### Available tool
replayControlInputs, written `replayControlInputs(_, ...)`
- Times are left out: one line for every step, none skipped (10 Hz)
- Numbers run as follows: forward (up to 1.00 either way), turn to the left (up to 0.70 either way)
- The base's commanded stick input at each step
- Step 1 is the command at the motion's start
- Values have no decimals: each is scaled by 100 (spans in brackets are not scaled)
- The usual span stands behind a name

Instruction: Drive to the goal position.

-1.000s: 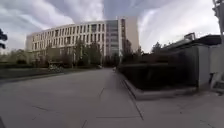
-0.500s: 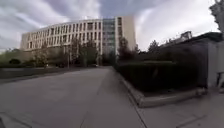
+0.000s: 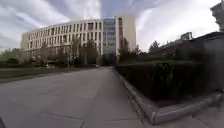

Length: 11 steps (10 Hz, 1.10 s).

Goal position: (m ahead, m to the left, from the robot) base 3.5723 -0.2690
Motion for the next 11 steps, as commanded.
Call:
replayControlInputs(85,0)
replayControlInputs(85,0)
replayControlInputs(85,0)
replayControlInputs(85,23)
replayControlInputs(85,28)
replayControlInputs(85,15)
replayControlInputs(85,0)
replayControlInputs(85,0)
replayControlInputs(85,0)
replayControlInputs(85,0)
replayControlInputs(85,0)
